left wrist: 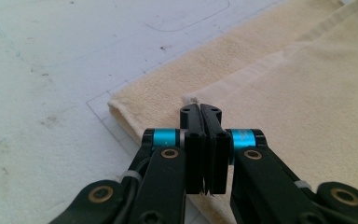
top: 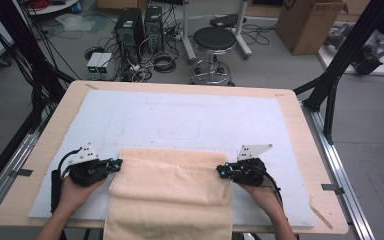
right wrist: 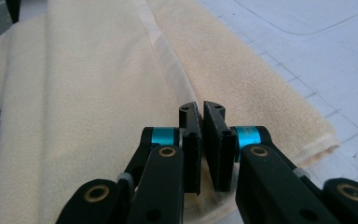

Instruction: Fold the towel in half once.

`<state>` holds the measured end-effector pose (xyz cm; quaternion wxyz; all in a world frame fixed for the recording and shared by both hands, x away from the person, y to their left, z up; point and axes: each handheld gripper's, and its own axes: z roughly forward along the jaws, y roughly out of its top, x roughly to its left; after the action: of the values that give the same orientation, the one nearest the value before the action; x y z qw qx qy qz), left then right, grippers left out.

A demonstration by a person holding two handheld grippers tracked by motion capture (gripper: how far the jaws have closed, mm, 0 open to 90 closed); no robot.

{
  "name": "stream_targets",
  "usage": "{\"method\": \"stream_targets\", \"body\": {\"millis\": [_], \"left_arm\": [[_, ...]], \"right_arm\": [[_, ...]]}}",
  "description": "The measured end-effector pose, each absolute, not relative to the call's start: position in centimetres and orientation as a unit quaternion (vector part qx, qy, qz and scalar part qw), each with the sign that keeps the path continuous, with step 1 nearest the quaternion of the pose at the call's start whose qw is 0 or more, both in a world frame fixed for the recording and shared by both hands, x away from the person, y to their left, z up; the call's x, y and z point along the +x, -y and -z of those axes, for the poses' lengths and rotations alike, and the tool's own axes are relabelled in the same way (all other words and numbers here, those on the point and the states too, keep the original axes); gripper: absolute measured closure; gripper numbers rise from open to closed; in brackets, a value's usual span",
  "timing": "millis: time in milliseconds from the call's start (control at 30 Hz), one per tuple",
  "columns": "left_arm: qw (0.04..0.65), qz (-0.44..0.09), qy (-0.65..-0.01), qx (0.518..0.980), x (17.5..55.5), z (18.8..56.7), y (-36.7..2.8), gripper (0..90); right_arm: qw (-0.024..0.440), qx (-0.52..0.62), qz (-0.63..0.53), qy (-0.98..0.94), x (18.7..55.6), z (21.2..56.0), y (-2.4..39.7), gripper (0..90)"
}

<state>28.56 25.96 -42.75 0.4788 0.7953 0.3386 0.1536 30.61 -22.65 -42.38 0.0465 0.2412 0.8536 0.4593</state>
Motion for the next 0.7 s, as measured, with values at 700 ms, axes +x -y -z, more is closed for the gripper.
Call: {"method": "stream_targets", "body": {"millis": [700], "left_arm": [[0.541,-0.148,-0.248,0.790,14.6,37.3,-28.9,77.8]], "right_arm": [[0.030,0.120,-0.524,-0.843,18.9,36.0,22.5,70.4]]}}
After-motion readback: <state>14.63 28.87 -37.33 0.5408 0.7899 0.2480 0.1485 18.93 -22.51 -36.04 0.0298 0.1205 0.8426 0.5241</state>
